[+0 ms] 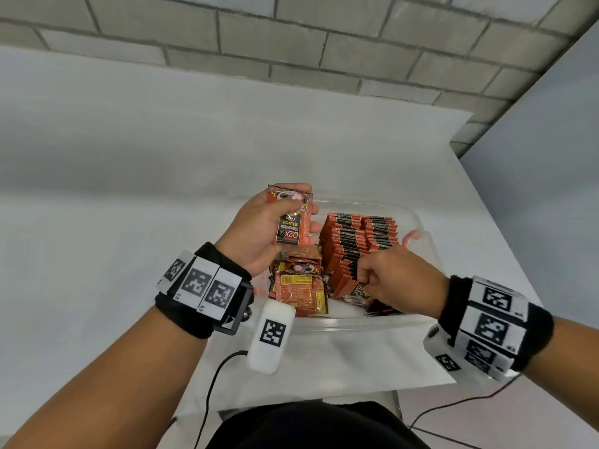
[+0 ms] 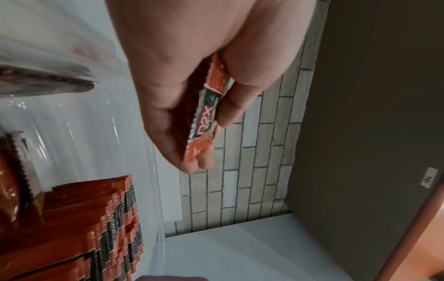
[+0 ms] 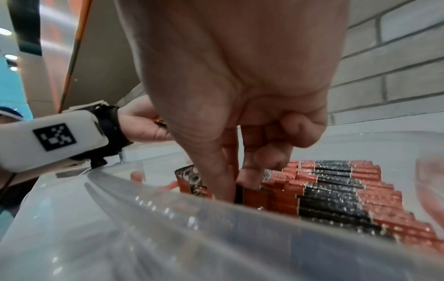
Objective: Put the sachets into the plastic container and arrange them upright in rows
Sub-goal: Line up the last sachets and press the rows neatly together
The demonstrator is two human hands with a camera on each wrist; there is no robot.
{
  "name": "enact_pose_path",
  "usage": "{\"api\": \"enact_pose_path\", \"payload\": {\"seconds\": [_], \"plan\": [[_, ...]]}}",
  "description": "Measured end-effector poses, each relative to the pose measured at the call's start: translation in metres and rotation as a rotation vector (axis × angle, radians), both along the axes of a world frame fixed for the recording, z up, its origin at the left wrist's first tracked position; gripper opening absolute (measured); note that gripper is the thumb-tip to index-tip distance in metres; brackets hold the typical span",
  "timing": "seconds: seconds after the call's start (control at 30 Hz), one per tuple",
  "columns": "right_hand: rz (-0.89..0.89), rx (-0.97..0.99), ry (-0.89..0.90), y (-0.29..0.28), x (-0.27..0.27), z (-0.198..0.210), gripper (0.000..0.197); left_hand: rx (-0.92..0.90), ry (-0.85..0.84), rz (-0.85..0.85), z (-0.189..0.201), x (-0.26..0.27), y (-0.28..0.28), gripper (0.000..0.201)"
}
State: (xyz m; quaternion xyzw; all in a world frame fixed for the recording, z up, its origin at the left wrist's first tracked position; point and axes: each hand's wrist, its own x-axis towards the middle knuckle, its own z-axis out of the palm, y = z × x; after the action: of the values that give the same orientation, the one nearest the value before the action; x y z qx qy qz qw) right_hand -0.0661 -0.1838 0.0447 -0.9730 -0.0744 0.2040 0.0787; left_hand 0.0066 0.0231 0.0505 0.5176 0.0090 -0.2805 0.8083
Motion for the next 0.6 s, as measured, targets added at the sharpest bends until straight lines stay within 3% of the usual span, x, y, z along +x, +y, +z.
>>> {"api": "enact_pose_path", "payload": {"seconds": [0.2, 0.33, 0.5, 0.6], "plan": [[0.118, -0.204, -0.014, 0.008, 0.001, -0.006, 0.026, -0.001, 0.004, 0.014, -0.002, -0.001, 0.008, 0.024], [0.145, -0.233, -0.03, 0.012, 0.001, -0.007, 0.012, -0.004, 0.004, 0.014, -0.004, -0.002, 0.009, 0.024], [0.161, -0.241, -0.019, 0.012, 0.001, -0.01, 0.021, -0.001, 0.006, 0.007, -0.005, -0.002, 0.006, 0.024], [0.157, -0.254, -0.03, 0.011, 0.001, -0.007, 0.013, -0.006, 0.004, 0.006, -0.005, -0.001, 0.004, 0.024]]}}
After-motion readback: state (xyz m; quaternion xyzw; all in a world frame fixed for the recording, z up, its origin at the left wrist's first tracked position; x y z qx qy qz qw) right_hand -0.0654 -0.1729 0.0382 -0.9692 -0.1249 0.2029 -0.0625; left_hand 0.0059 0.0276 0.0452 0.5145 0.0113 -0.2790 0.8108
